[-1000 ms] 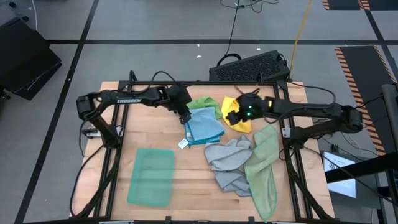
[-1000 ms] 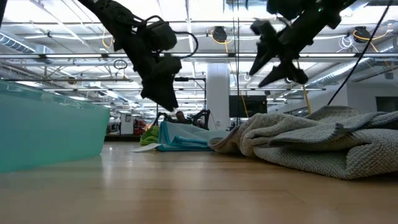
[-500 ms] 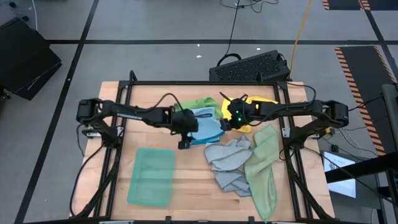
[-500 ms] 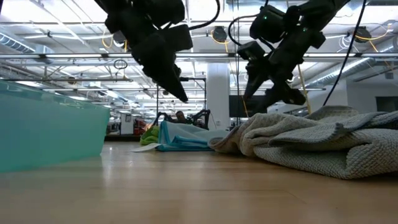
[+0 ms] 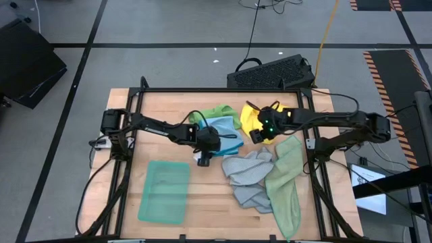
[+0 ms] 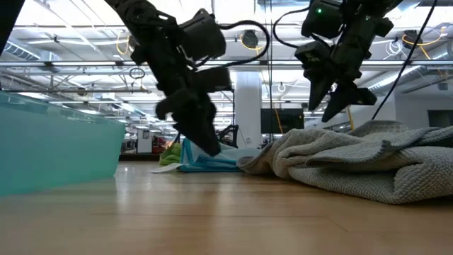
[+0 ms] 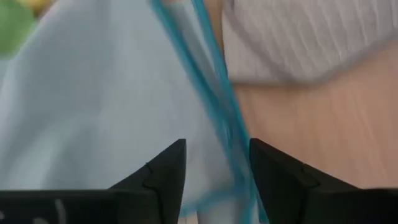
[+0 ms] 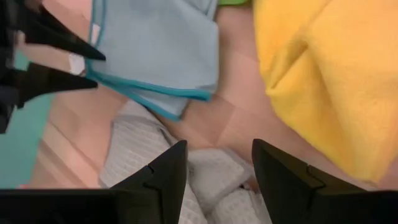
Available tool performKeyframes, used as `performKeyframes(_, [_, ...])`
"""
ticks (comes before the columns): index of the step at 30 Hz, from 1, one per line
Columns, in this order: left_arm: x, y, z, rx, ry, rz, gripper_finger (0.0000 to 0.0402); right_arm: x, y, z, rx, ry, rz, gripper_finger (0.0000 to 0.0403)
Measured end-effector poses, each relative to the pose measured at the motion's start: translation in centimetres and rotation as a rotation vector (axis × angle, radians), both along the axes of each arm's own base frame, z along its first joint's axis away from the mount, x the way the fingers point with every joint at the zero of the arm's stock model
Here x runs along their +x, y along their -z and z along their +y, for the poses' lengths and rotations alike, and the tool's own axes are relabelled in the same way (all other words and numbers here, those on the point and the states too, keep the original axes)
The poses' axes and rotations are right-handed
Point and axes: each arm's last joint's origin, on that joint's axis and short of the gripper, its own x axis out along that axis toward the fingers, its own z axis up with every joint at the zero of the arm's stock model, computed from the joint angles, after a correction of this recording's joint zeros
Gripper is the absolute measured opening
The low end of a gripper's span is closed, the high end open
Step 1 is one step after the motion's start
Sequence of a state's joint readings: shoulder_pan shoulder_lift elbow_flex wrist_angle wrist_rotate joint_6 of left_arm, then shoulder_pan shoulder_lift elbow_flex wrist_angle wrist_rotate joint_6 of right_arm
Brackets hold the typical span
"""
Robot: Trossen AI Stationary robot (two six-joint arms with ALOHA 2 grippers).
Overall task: Fold microfiber towels
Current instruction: Fold the blue microfiber cloth
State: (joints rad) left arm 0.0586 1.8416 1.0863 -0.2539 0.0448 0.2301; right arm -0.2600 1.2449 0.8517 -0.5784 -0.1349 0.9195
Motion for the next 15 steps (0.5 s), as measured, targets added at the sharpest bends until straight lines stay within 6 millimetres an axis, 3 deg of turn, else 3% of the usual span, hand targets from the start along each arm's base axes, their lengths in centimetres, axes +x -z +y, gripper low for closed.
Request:
performKeyframes(10, [0.2, 1.4, -0.1, 0.007, 0.030, 0.033, 0.0164, 0.0, -0.3, -0.1, -0.022, 0.018, -0.018, 0.0171])
performKeyframes(15, [0.3, 1.8, -0.1, 0.031, 0.030, 0.040, 0.0112, 0.0, -0.3, -0.1, -0.030, 0.018, -0.018, 0.0171])
